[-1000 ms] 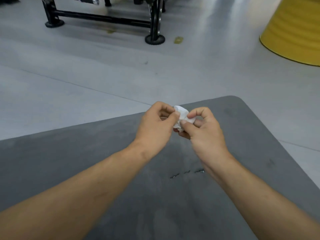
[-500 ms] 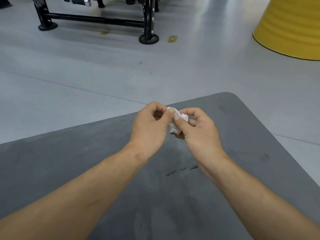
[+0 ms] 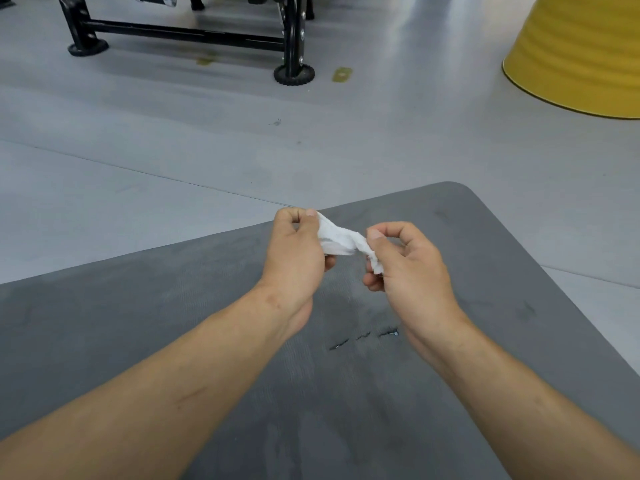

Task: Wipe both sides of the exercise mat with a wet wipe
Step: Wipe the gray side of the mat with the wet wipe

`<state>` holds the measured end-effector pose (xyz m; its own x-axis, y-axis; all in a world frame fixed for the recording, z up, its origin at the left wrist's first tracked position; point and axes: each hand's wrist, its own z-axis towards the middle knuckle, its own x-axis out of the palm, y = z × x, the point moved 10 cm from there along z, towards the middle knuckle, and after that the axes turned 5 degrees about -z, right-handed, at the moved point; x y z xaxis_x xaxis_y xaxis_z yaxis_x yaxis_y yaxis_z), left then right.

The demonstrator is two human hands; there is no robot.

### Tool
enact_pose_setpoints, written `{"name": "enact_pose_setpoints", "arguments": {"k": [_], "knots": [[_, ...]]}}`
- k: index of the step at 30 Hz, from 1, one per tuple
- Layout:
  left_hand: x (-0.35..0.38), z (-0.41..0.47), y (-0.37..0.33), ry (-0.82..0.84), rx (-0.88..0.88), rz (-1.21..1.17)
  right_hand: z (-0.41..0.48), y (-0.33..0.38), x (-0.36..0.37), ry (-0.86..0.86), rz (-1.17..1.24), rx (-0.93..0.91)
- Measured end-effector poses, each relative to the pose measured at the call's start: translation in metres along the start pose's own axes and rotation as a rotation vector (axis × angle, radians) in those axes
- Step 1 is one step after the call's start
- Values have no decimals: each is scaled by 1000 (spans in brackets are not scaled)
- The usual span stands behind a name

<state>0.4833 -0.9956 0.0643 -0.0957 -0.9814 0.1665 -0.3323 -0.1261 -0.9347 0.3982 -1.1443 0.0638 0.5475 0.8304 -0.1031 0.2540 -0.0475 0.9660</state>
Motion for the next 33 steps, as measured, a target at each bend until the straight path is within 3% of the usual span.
{"name": "enact_pose_setpoints", "arguments": {"k": [6,11,13,21,26,29,33], "knots": [[3,-2,-6,68,-77,-109,6,-5,-13,-33,33,21],[26,-12,-7,279,-164,-140,-5,-9,20,354,122,74],[32,-14,-6,319,-176,-133,-8,-11,27,417,166,105],[19,-5,-2,215,-194,-208,6,-20,-4,177,144,115],[26,-11,1,385,-244,-209,11,-18,-21,63,133,83],[29,-11,14,432,-240,-59,12,-24,-24,27,201,123],[18,1,19,258,-80,249,5,-29,-16,81,231,151]]}}
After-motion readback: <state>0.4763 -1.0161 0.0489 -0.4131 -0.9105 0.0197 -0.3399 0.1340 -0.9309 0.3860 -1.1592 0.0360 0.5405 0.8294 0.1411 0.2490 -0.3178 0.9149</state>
